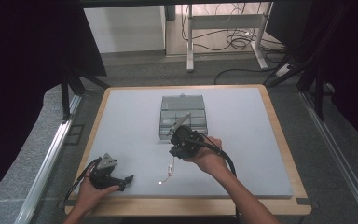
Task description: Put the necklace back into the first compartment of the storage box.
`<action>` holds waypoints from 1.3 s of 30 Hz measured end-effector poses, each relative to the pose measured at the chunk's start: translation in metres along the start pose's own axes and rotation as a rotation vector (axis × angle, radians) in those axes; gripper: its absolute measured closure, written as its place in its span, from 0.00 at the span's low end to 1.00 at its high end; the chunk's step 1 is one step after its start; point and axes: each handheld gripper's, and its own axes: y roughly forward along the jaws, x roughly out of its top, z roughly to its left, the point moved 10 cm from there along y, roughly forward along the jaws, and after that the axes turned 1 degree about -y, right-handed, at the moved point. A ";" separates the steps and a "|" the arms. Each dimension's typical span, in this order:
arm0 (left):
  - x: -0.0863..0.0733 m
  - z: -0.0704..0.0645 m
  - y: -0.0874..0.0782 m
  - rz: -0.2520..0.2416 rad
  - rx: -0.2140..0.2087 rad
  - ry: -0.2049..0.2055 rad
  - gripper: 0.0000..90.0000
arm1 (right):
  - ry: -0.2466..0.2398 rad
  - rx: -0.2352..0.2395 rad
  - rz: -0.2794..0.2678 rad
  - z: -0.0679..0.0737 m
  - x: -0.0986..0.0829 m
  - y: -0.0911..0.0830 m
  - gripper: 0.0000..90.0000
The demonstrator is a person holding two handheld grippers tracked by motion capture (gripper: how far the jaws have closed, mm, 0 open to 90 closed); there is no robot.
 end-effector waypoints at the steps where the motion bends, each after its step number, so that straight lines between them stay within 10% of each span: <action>1: 0.000 0.000 0.000 -0.001 0.000 0.000 0.02 | 0.000 0.000 -0.005 0.000 0.002 -0.002 0.90; 39: 0.000 0.000 0.000 -0.001 0.003 -0.001 0.02 | -0.015 -0.042 -0.171 -0.008 0.079 -0.081 0.90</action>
